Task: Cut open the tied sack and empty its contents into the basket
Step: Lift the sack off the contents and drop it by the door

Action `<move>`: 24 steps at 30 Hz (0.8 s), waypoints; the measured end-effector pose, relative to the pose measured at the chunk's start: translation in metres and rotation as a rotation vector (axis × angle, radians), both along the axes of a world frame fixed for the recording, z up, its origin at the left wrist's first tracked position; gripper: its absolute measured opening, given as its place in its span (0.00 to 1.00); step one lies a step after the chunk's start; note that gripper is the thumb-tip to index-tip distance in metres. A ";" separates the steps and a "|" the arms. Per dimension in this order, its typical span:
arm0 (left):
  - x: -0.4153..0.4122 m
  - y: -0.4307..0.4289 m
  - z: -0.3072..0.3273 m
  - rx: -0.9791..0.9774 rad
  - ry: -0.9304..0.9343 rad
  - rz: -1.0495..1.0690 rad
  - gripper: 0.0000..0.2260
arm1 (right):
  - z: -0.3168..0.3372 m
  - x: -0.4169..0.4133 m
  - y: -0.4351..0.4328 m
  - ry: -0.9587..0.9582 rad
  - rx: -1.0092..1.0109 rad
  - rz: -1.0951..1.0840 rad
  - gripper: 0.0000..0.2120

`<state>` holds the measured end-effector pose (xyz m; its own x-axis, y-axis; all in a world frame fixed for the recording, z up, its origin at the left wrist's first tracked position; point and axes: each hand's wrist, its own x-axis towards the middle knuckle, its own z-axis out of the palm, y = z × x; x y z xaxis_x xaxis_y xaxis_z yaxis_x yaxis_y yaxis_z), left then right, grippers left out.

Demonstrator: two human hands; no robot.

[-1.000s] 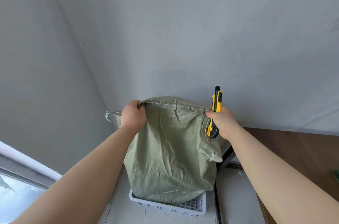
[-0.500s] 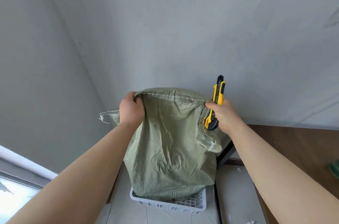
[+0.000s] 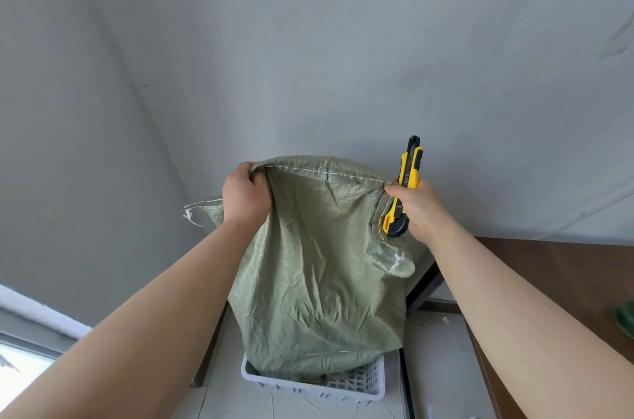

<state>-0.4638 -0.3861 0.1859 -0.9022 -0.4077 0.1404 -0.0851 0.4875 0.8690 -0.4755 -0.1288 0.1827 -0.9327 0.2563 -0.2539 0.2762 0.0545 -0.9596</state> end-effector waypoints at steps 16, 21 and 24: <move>0.009 -0.013 -0.009 -0.159 -0.273 -0.156 0.07 | -0.008 -0.001 -0.003 -0.094 -0.013 -0.089 0.07; 0.008 -0.011 0.000 0.022 -0.170 -0.141 0.09 | 0.006 -0.007 -0.011 -0.071 -0.111 -0.100 0.08; 0.005 -0.015 0.002 0.075 -0.096 -0.132 0.14 | 0.014 -0.008 -0.012 -0.029 -0.072 -0.074 0.05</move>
<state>-0.4585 -0.4009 0.1874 -0.9565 -0.2908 0.0249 -0.1085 0.4336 0.8946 -0.4836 -0.1411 0.1970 -0.9036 0.3046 -0.3011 0.3049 -0.0361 -0.9517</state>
